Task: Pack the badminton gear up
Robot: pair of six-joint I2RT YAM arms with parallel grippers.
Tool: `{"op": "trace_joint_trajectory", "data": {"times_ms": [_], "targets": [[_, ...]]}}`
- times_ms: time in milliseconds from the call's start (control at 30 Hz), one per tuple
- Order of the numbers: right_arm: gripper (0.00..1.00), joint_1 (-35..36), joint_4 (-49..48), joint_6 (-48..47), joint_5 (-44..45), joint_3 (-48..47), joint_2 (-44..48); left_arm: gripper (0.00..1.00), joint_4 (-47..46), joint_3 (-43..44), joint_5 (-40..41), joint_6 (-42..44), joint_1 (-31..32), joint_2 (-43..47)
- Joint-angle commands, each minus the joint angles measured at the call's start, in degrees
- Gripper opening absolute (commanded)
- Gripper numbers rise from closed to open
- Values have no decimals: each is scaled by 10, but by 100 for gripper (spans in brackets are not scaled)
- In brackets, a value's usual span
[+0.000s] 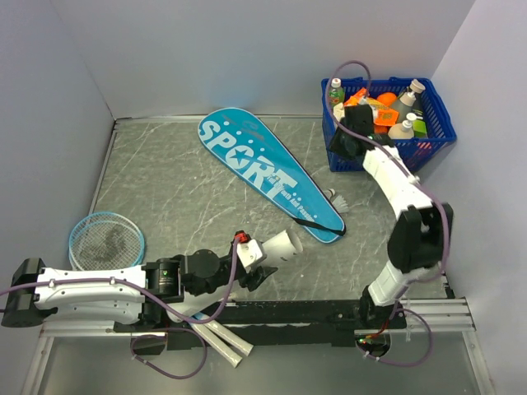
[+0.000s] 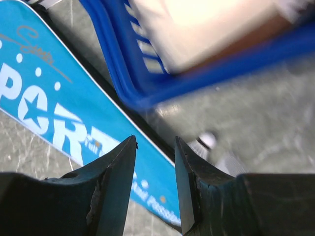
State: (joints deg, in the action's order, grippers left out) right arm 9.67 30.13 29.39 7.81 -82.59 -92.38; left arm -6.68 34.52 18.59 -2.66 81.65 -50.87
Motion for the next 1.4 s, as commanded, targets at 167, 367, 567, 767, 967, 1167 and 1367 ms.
{"op": "trace_joint_trajectory", "data": {"times_ms": [167,367,567,767,967,1167,1367], "targets": [[43,28,26,-27,-49,-109,-171,1,13,0,22,-58,7,23],[31,39,22,-27,-47,-111,-204,1,21,3,29,-61,7,29],[15,44,33,-39,7,-87,-208,1,22,1,28,-67,7,27],[1,49,-4,-43,28,-4,-150,1,16,-5,27,-67,7,31],[0,64,-51,-35,57,90,-78,1,11,-9,27,-67,8,32],[0,68,-74,-28,86,138,-54,1,8,-11,27,-69,8,33],[0,70,-84,-27,82,159,-68,1,7,-12,28,-69,8,34]]}}
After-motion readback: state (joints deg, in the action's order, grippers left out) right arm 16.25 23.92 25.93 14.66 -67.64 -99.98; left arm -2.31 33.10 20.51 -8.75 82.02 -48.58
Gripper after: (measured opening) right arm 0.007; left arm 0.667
